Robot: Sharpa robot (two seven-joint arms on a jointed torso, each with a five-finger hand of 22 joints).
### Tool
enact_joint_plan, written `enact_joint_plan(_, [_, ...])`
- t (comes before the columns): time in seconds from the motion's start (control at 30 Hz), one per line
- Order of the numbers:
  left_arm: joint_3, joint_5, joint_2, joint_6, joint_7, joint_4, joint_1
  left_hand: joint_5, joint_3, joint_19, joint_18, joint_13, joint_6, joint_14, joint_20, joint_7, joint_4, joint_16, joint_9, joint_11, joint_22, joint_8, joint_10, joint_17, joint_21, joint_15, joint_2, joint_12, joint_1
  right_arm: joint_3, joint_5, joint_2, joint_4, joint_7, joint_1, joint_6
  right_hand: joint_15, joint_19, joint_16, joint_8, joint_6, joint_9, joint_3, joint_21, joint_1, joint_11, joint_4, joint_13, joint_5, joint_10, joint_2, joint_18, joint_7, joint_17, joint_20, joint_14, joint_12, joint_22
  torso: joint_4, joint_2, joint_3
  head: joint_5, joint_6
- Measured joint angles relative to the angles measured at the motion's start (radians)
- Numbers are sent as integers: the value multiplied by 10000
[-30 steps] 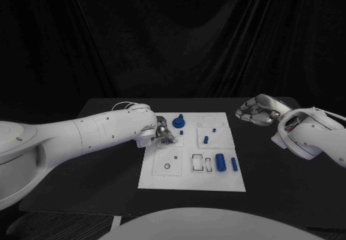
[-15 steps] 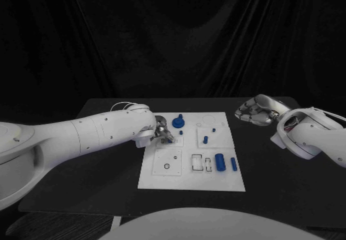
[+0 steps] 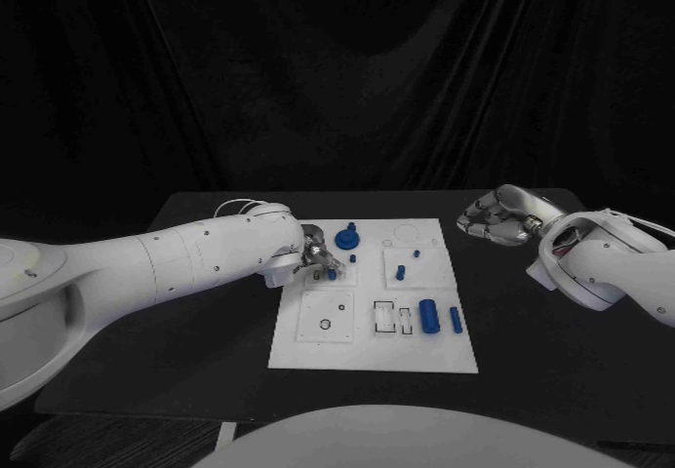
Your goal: Assemble the parts on the task board
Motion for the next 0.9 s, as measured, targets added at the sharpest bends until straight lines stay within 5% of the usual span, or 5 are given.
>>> enact_joint_plan(0.23, [0,-8,11,-4,-50,-19,-1,-147,-365,0,0,0,-1,0,0,1,303,0,-19,0,0,0,0,0,0,0,-86,0,-188,0,0,7,-12,0,-13,16,0,0,0,0,0,0,0,0,0,0,0,0,0,0,0,0,0,0,0,0,0,-1,-1,0,0,8,0])
enact_joint_plan(0.6, [0,-15,-8,3,-117,-23,-1,-99,-390,0,-1,0,-2,0,0,2,193,0,-30,0,-1,0,0,0,-39,0,33,0,-68,0,1,20,-34,-3,-36,59,0,0,0,0,0,0,0,0,0,0,0,-1,0,0,0,0,0,0,0,0,0,-2,-3,2,0,33,0])
enact_joint_plan(0.9, [0,-74,-232,-168,-24,340,-2,-58,-525,20,0,0,-2,0,21,2,58,0,-11,0,-1,0,0,0,-39,0,-128,0,93,0,1,13,-45,-6,-41,83,0,0,0,0,0,0,0,0,0,0,0,-1,0,0,0,0,0,0,0,0,0,-3,-3,2,0,55,0])
